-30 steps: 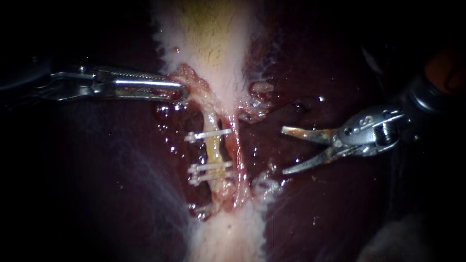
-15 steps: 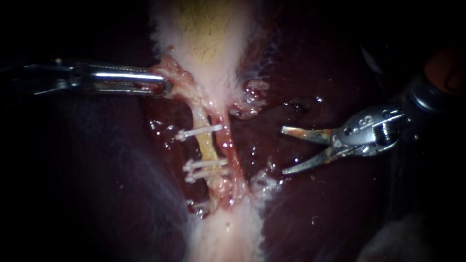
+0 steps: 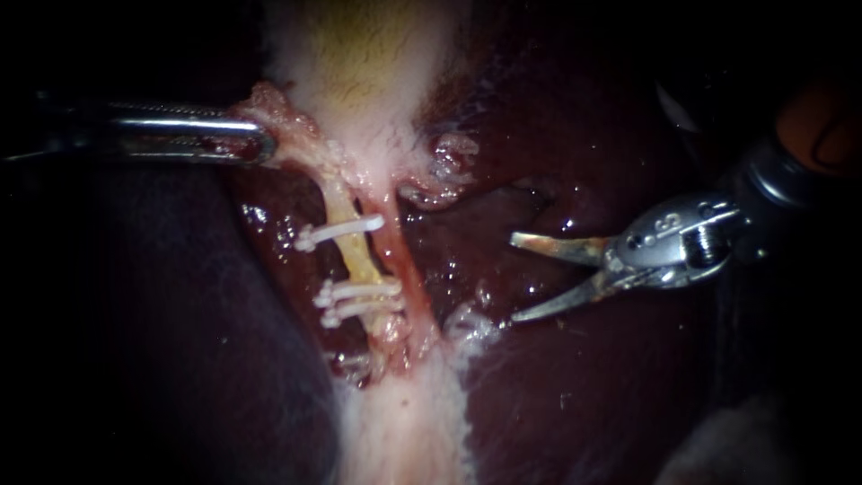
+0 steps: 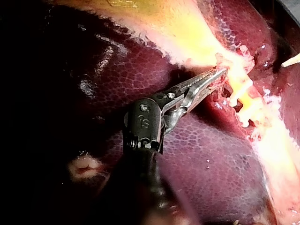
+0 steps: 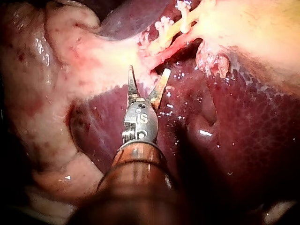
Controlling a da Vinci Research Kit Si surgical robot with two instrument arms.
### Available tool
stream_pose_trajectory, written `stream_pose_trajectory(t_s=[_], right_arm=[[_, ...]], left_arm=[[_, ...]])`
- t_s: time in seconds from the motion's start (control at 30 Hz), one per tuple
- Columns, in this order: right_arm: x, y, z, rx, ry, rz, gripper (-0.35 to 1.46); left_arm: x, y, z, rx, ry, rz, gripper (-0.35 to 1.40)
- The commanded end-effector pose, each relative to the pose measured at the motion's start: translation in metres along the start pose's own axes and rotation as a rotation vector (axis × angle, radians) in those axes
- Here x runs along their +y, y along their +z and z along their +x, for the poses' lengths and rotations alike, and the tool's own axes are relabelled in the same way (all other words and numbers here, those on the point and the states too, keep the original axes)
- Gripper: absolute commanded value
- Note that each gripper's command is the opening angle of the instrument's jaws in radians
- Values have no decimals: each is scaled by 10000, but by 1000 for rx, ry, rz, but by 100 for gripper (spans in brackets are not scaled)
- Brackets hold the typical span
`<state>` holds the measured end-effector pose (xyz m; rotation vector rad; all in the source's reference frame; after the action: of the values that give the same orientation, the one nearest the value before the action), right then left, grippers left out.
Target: Go to the cutting position left tube
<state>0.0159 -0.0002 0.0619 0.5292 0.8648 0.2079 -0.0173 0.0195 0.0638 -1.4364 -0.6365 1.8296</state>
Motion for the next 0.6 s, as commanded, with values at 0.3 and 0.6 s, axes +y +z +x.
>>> stream_pose_trajectory(t_s=[0.3,0.6], right_arm=[[1,55,13,-13,16,31,130],[11,93,10,-19,33,43,130]], left_arm=[[1,3,-4,0,3,4,-35],[4,4,-6,2,3,10,-35]])
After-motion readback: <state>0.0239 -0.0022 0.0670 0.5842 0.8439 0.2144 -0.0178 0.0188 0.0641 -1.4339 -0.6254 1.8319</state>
